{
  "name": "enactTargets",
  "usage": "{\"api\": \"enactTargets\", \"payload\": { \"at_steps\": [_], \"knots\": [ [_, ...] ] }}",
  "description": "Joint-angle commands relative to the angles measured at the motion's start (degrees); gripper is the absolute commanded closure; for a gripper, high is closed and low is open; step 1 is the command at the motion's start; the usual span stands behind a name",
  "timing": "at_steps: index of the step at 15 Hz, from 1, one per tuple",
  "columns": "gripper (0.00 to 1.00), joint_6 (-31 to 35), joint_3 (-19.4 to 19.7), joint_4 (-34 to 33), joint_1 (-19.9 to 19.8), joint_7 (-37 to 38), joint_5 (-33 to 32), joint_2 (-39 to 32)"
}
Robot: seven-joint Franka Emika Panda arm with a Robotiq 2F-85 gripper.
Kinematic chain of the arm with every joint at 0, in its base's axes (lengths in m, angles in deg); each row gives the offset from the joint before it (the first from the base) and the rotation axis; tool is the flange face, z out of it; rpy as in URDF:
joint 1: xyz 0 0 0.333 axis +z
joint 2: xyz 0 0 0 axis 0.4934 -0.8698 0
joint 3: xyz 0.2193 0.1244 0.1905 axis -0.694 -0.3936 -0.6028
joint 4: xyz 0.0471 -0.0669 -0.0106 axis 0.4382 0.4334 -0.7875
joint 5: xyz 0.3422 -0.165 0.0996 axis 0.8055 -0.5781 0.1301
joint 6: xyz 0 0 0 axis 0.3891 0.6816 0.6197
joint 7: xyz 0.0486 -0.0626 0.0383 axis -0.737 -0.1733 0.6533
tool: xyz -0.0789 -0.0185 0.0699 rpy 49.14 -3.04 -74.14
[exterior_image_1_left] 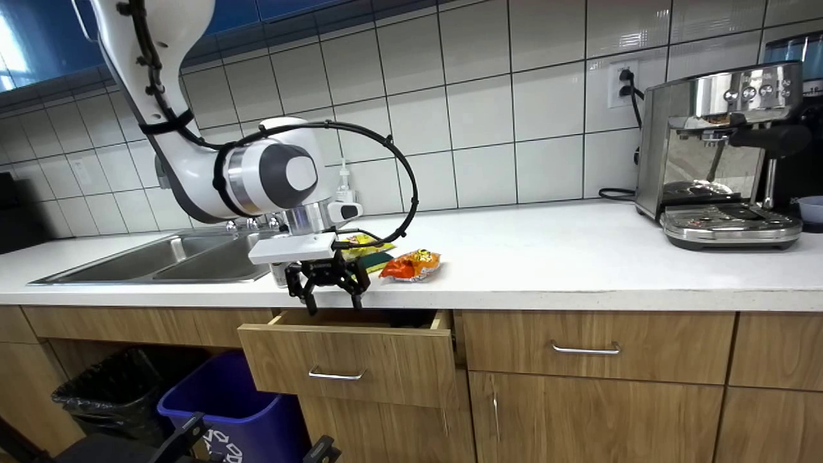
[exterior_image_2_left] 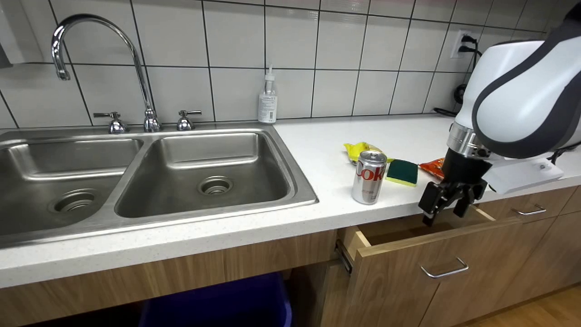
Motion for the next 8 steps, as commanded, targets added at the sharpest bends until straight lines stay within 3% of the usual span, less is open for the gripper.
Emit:
{"api": "enactTargets", "payload": {
  "at_steps": [1, 8],
  "knots": [
    [0.00, 3.4, -0.9, 1.0, 0.2, -0.2, -0.5, -1.0],
    [0.00, 7.1, 0.3, 1.3, 0.3, 0.2, -0.7, -3.1]
  ]
}}
